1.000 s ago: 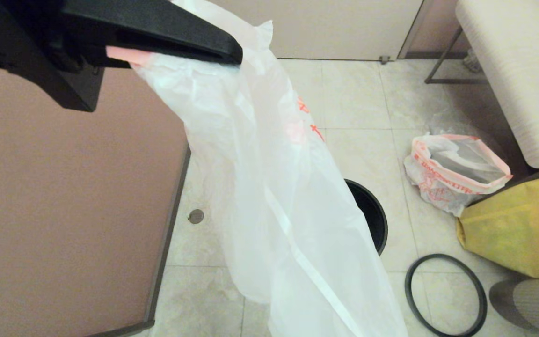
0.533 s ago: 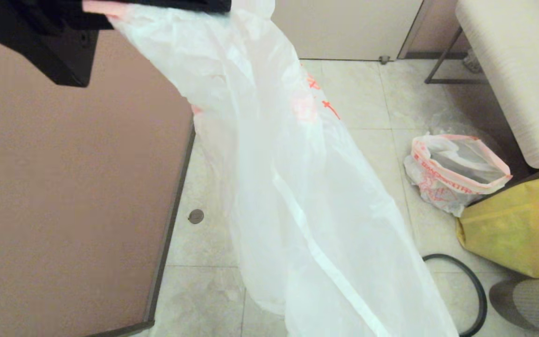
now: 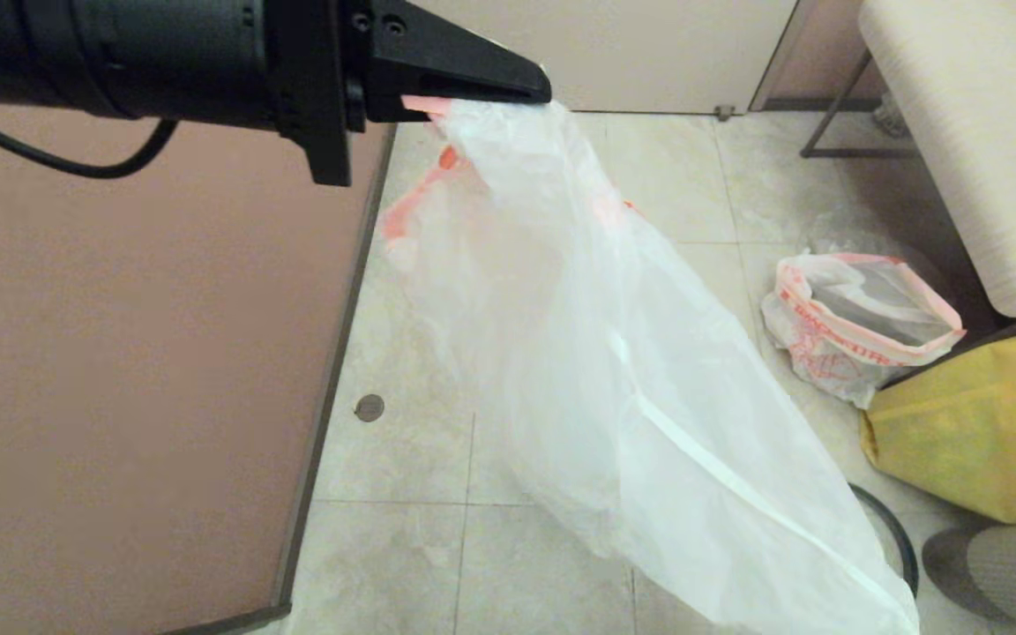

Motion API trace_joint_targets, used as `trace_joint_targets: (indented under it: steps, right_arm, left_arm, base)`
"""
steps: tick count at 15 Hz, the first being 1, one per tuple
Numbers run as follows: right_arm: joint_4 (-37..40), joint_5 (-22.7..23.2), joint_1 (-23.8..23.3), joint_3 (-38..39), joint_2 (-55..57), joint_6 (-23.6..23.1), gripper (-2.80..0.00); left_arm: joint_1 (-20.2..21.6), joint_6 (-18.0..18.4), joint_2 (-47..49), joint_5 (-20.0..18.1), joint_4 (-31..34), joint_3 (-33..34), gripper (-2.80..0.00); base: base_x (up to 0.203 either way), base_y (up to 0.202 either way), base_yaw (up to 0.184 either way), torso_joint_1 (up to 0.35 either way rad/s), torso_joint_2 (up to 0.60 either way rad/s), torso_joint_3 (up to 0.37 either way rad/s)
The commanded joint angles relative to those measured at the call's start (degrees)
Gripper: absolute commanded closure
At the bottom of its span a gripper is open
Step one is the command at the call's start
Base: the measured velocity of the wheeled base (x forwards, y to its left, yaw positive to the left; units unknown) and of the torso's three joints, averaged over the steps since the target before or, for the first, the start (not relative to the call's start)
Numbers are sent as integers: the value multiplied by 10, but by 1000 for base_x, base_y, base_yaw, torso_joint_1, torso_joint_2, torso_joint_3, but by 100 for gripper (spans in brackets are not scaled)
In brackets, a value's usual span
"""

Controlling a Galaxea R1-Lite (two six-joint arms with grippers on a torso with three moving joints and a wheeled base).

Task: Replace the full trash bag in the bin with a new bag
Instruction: Put the new garbage bag on the trash can

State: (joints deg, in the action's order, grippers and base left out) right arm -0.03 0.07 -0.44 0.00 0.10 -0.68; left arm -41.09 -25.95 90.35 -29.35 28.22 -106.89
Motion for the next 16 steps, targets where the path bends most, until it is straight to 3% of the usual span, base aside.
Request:
trace_joint_targets:
  steps: [1, 3, 9, 13, 14, 16]
  right_arm:
    - [0, 0, 0, 0, 0, 0, 0]
    - [0, 0, 0, 0, 0, 0, 0]
    - [0, 0, 0, 0, 0, 0, 0]
    - [0, 0, 0, 0, 0, 0, 0]
    - [0, 0, 0, 0, 0, 0, 0]
    - [0, 3, 0, 0, 1, -6, 0]
  left_arm:
    - [1, -1, 24, -1, -105, 28, 0]
    - [2, -1, 61, -1, -150, 35, 0]
    - [15, 3, 157, 0, -170, 8, 0]
    - [25, 41, 203, 2, -194, -26, 0]
    - [23, 45, 218, 10, -198, -38, 0]
    - [12, 79, 250, 71, -206, -45, 0]
  base:
    - [0, 0, 0, 0, 0, 0]
    - [0, 0, 0, 0, 0, 0]
    - [0, 0, 0, 0, 0, 0]
    - [0, 0, 0, 0, 0, 0]
    - [0, 0, 0, 0, 0, 0]
    - [0, 0, 0, 0, 0, 0]
